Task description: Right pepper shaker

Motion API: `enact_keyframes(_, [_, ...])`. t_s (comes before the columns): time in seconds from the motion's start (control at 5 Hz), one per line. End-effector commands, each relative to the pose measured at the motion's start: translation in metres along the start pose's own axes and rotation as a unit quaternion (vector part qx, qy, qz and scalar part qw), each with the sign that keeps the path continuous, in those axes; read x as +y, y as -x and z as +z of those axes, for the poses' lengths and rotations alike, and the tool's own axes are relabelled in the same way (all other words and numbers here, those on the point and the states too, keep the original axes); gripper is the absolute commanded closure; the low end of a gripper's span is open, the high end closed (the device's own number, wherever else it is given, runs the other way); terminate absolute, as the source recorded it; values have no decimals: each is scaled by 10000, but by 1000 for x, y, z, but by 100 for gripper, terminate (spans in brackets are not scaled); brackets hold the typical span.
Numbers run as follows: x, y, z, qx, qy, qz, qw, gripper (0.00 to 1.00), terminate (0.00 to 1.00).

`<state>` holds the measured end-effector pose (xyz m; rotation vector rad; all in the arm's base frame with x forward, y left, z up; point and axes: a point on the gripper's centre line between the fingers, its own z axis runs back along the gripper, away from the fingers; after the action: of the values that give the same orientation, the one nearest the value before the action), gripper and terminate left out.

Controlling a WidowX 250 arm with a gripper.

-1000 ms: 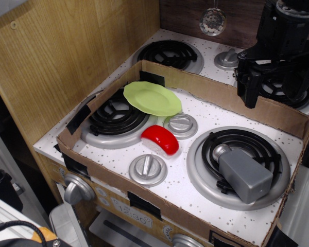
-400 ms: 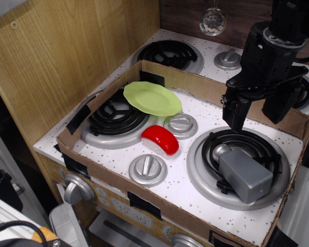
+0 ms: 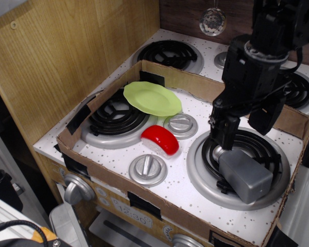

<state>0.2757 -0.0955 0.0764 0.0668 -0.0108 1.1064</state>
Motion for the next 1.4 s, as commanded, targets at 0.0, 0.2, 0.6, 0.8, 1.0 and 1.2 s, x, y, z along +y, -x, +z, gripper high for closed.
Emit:
enact_keyframes(0.0, [-3, -6, 6, -13, 463, 174, 9988, 0, 0])
enact_keyframes(0.2, [-1, -8, -3, -29, 463, 304, 9985, 0, 0])
enact_keyframes(0.6, [8, -12, -25, 23, 547, 444, 9975, 0, 0])
enact_keyframes(0.8, [11, -12, -34, -13, 595, 416, 9974, 0, 0])
enact_keyframes(1.0, [11, -17, -43, -38, 659, 385, 9971, 0, 0])
enact_keyframes(1.2, [10, -20, -49, -49, 730, 398, 9965, 0, 0])
